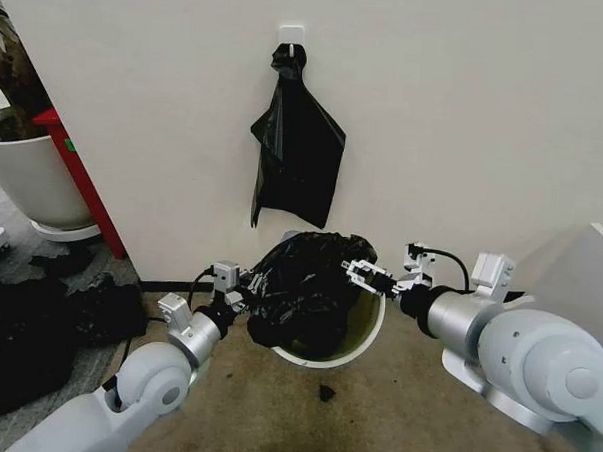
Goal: Place the garbage bag over the trash bin.
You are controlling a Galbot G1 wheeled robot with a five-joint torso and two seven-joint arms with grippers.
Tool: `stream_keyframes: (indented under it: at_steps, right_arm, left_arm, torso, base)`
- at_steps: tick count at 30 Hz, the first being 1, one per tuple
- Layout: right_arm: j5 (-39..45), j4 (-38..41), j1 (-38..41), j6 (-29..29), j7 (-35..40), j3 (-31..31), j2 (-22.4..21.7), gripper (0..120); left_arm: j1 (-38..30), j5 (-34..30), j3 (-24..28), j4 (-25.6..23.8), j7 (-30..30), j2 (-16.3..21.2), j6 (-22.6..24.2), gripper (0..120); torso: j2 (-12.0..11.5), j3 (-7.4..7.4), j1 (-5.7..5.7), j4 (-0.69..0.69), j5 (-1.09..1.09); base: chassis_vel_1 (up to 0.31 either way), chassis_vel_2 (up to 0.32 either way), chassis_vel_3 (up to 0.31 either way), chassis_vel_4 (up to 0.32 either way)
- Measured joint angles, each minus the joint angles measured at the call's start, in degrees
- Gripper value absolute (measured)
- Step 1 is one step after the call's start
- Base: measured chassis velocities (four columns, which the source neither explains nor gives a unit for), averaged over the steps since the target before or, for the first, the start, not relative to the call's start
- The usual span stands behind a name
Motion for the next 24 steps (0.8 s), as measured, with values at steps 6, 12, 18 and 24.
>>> stream_keyframes:
  at_steps: [6,12,18,24]
  right_arm:
    - [-0.08,0.27,-0.09,0.16,0.49,-1.0,-0.13,78]
    - [-0.3,0.75,-0.72,0.38,0.32,-0.98,-1.01,56]
    - [-0.18,1.12,-0.93,0.42,-0.8,-0.75,-1.64,34]
    - [-0.09,1.21,-1.57,0.33,-1.57,-0.41,-2.45,13]
  left_arm:
    - [-0.23,0.03,-0.02,-0.28,0.22,0.0,0.06,5]
    - [-0.62,-0.04,-0.12,0.03,0.36,-0.06,0.14,5]
    - [-0.56,-0.11,-0.09,0.21,0.47,-0.23,0.24,5]
    - [0.03,-0.39,-0.39,0.21,0.49,-0.27,0.29,5]
  torso:
    - [0.0,0.0,0.0,0.0,0.0]
    - [0.0,0.0,0.0,0.0,0.01]
    - [0.0,0.0,0.0,0.0,0.0]
    - [0.0,0.0,0.0,0.0,0.0]
  base:
    - [0.0,0.0,0.0,0.0]
    - [0.0,0.0,0.0,0.0]
    - [0.0,0.0,0.0,0.0]
    - [0.0,0.0,0.0,0.0]
